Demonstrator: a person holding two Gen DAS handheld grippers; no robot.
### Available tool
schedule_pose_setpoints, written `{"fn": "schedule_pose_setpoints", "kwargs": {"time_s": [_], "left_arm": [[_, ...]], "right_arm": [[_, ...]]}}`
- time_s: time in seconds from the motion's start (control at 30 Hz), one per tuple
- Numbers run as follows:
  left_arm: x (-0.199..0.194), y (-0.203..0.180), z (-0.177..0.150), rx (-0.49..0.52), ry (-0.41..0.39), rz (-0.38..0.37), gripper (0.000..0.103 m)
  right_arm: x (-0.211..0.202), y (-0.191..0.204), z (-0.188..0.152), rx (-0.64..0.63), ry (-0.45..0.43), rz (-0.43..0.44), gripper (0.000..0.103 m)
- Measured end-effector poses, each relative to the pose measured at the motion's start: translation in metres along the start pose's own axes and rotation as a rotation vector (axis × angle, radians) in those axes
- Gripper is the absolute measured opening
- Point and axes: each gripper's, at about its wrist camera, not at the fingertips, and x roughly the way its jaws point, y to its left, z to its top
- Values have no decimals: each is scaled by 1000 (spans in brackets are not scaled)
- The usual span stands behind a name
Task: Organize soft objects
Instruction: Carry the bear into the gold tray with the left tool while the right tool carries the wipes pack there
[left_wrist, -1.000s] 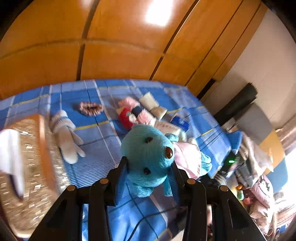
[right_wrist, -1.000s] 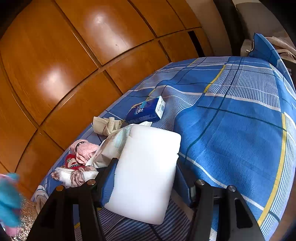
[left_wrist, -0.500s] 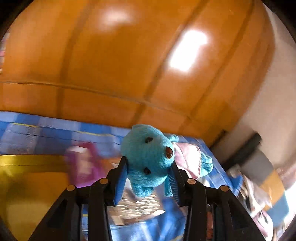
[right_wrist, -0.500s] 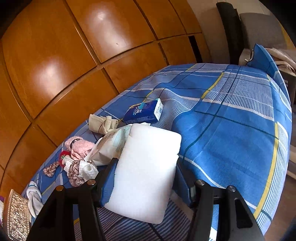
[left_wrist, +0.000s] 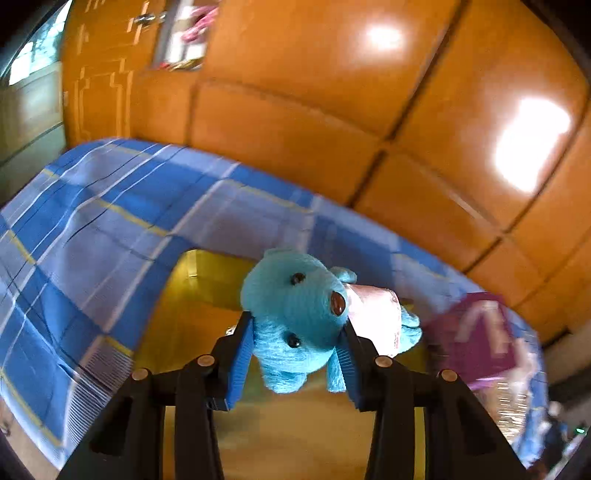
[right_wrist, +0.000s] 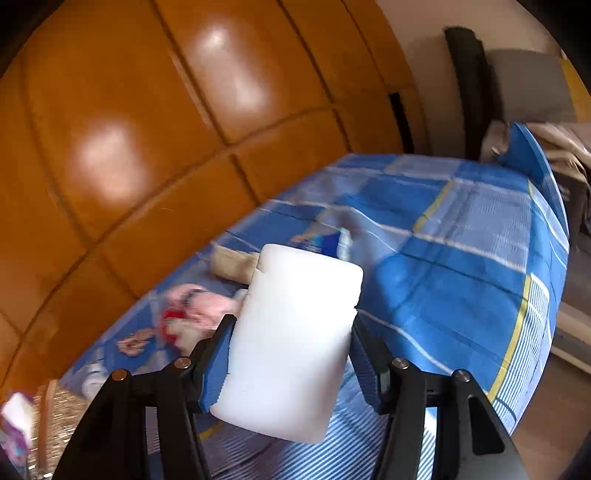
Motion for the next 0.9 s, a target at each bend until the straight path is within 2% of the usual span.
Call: {"fn": "schedule_pose_setpoints", "kwargs": {"time_s": [0.1, 0.23, 0.33, 0.4, 0.5, 0.57, 0.73, 0.9], "left_arm": [[20, 16, 3, 8, 14, 78, 44], [39, 30, 4, 16, 54, 143, 44], [58, 35, 7, 13, 73, 157, 48], [56, 35, 6, 13, 64, 165, 51], [49, 34, 6, 20, 19, 153, 72], [40, 33, 4, 16, -20, 166, 84], [12, 37, -7, -14, -81, 139, 89], [-6, 47, -28, -65, -52, 89, 92]], "right_arm": [[-29, 26, 3, -30, -23, 77, 60], [-72, 73, 4, -95, -67, 196, 60], [-101, 110, 1, -166, -98, 285, 60], [-119, 139, -3, -229, -111, 349, 60], [-138, 176, -14, -311, -107, 446, 60], [-146, 202, -24, -369, -83, 517, 60], [-158, 279, -67, -516, 44, 731, 60], [-156, 355, -124, -697, 196, 832, 60]]}}
